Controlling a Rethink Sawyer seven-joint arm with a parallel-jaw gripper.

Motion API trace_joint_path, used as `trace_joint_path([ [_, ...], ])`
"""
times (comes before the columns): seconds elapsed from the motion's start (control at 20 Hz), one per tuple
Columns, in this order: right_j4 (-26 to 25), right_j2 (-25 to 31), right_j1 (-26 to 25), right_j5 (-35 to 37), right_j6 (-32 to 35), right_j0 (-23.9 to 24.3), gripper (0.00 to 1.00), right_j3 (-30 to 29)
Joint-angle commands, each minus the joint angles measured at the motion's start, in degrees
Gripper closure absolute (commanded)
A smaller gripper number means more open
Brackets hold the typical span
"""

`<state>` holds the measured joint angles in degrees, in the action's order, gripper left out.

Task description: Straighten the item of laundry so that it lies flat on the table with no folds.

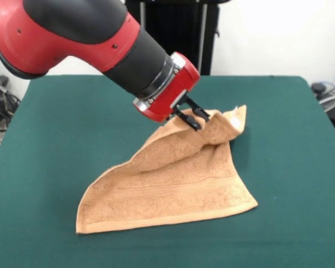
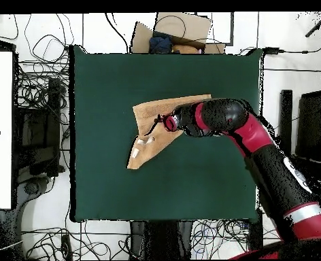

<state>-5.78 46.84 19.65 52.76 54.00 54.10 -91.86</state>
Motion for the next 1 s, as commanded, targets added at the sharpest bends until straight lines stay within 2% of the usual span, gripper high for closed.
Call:
trace_joint_path([
  [0.05,-3.7,4.2,-1.5,6.8,-10.6,3.0,1.0,-5.1],
  [0.25,-4.4,4.8,-0.5,11.0,-11.4,4.4,1.0,-4.1],
  [1.0,-8.6,6.1,-3.6,14.5,-13.9,7.3,1.0,-2.2],
])
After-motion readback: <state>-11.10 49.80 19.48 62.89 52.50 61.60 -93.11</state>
